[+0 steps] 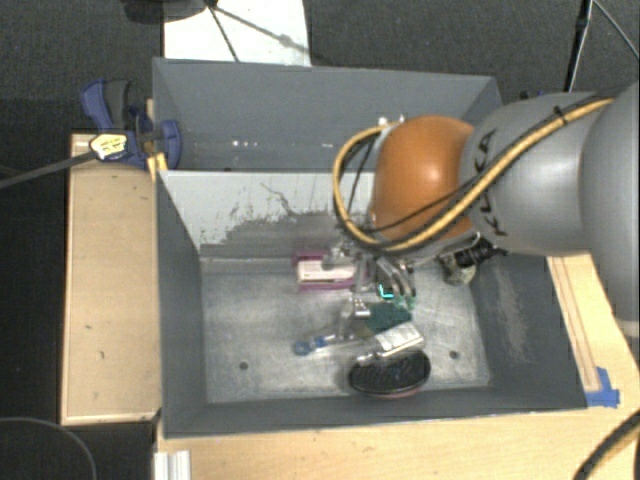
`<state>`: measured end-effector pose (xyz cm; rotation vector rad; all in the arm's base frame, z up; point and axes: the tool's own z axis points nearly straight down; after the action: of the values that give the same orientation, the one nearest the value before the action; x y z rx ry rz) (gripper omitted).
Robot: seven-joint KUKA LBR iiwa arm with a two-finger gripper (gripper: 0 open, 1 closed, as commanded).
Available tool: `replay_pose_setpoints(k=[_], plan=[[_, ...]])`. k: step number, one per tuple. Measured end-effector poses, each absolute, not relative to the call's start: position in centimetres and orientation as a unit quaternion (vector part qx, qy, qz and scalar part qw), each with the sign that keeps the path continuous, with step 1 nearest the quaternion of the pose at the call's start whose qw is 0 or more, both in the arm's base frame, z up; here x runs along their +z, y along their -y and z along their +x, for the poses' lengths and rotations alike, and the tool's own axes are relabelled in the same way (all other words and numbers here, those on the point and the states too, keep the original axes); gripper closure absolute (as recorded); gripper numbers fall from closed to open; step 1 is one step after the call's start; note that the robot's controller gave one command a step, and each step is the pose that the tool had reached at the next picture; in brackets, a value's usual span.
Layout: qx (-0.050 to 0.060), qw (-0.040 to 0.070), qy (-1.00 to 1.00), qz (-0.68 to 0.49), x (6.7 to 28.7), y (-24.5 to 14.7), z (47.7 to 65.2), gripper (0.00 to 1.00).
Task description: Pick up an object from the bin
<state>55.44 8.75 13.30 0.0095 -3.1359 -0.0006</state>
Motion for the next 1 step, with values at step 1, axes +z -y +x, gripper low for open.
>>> replay_pose_setpoints(k=[1], plan=[[-0.004,-0.011,0.999,-0.045,9.31,-7.51,55.41,0.00]])
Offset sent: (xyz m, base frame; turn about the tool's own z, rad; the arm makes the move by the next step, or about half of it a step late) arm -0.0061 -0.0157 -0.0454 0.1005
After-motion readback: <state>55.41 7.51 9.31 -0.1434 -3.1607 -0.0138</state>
